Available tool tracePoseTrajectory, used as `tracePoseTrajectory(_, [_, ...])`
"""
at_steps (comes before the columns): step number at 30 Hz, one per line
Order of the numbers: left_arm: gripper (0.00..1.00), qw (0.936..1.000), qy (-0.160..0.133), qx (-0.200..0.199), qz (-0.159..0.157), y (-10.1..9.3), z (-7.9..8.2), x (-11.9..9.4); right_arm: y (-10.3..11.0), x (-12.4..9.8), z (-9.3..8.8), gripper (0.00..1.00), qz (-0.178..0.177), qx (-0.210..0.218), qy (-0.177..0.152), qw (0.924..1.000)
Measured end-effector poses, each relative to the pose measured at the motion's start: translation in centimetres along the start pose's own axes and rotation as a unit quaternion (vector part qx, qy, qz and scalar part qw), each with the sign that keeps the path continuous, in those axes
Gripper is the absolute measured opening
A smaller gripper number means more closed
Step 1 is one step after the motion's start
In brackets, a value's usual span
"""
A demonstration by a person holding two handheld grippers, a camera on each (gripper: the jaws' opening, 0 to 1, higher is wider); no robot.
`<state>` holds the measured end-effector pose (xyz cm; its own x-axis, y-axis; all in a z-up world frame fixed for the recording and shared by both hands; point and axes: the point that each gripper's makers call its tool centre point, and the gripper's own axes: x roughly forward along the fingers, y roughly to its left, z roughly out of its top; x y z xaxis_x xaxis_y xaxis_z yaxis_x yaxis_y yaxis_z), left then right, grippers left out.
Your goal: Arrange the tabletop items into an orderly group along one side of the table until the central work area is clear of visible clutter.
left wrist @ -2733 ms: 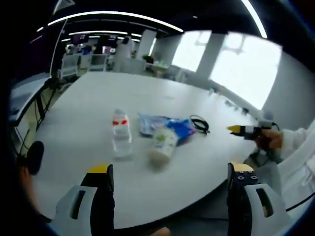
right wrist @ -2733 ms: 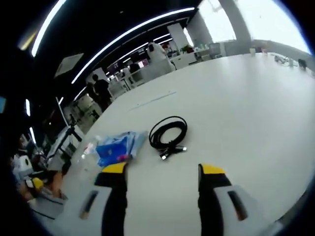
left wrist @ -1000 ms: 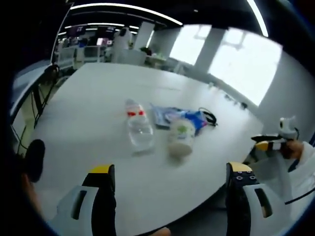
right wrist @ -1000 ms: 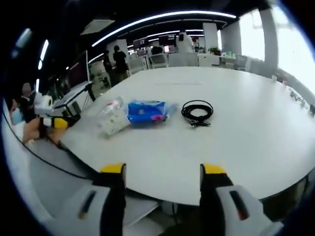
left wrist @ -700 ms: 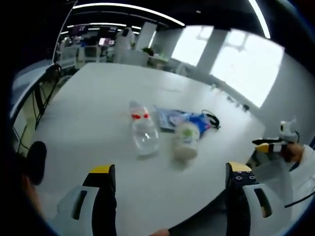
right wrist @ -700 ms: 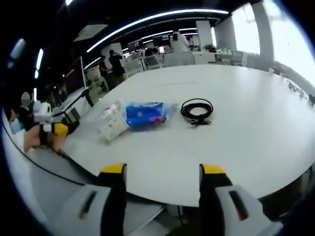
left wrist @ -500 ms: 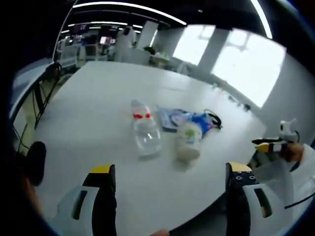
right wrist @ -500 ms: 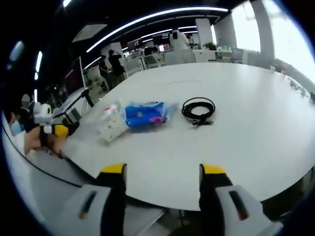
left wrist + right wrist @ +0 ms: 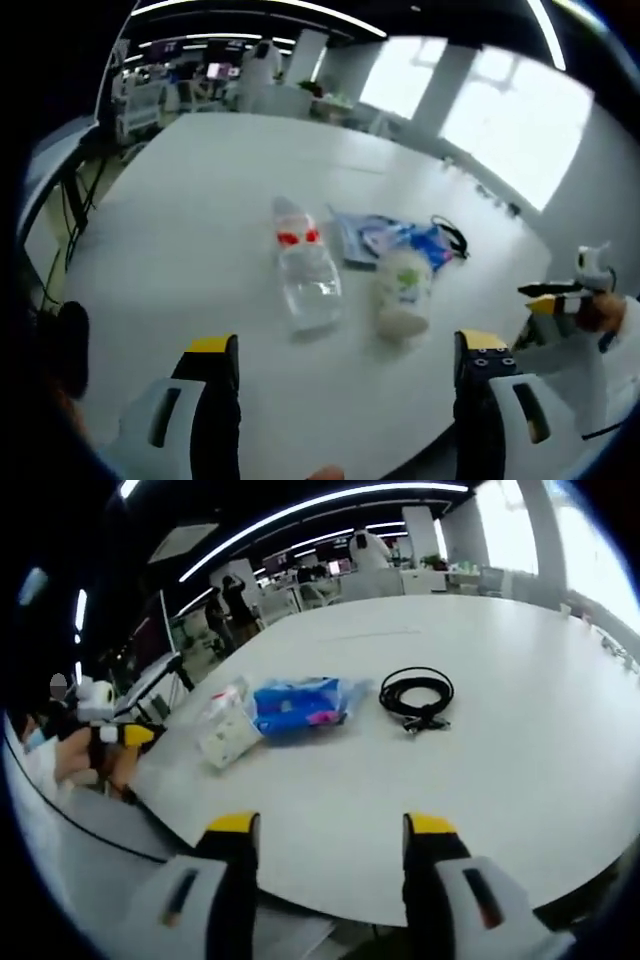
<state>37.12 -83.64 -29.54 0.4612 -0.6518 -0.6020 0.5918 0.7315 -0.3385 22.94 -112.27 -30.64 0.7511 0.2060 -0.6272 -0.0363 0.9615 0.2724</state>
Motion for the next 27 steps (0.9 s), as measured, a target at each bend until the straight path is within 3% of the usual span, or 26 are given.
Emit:
tracePoseTrajectory(21, [0.83,0.9998,0.014,0.014,0.006,0.7,2.8,3.8,-0.8,1.0,-0.5,0.54,0.008,0.011,0.007,0.9999])
tracePoseTrajectory(27, [0.83,0.9998,0.017,0.005,0.002,0.7,3.2,4.7,-1.4,0.9,0.3,0.54,0.004,0.015,-0.003,0.9999])
